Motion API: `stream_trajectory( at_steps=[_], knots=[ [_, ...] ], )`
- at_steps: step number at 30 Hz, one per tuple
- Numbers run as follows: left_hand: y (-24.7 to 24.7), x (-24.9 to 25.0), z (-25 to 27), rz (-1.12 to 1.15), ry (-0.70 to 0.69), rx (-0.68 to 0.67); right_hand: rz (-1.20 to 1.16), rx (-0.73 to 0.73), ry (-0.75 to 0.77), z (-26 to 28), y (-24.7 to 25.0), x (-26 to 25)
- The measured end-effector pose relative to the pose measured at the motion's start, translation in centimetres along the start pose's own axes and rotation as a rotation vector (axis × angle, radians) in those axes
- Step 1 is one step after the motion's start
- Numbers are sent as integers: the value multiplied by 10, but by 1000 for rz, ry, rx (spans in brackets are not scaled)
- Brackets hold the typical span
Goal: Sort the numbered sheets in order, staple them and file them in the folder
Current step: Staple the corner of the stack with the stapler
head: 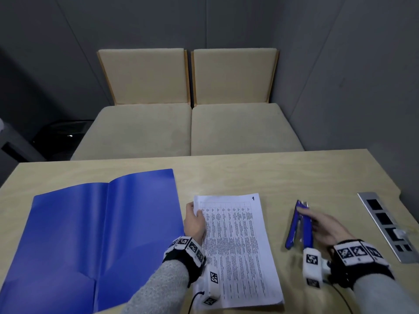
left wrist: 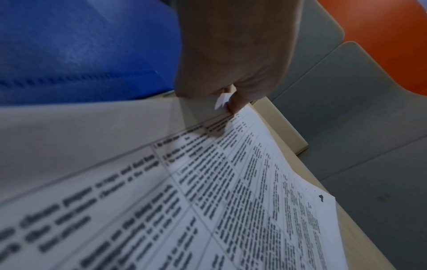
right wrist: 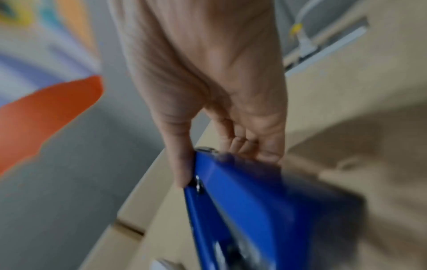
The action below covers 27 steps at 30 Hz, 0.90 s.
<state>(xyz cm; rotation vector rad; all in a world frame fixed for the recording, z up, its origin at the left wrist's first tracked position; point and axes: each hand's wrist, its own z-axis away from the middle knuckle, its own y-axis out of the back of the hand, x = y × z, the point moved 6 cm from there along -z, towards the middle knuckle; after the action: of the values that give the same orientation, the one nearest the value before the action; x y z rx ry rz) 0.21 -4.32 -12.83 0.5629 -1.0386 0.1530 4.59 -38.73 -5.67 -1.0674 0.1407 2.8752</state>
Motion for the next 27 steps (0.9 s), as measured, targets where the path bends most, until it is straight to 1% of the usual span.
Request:
stream_trajectory(
  at_steps=[3,5,7,9,11,13,16,18,20,22,25,27],
  knots=[
    [1,2,0,7,-15,-13,-156,-160,-14,-2,-49,-28],
    [1,0,1,28,-11,-13,-137,-273,0,-9,-88,-37],
    [0,0,3,56,-10,-20,-29,-365,-6,-14,-129,-39],
    [0,-1,2,81,-12,-25,134,-447,-10,-17,-165,-37],
    [-1,-4,1,86,-20,-25,298,-502,25,-18,-193,-36],
    [-2,-7,0,93,-22,-30,467,-547,100,-20,-214,-35],
    [-2,-7,2,115,-29,-38,702,-595,204,-22,-234,-31],
    [1,-1,6,118,-35,-40,790,-657,203,-23,-242,-24],
    [3,3,8,119,-30,-53,832,-708,168,-25,-245,-18],
    [4,2,7,103,-22,-46,858,-717,153,-28,-245,-17],
    [1,-2,6,69,-19,-43,878,-714,176,-31,-246,-18],
    [1,-2,4,62,6,-29,874,-714,195,-32,-247,-17]
  ],
)
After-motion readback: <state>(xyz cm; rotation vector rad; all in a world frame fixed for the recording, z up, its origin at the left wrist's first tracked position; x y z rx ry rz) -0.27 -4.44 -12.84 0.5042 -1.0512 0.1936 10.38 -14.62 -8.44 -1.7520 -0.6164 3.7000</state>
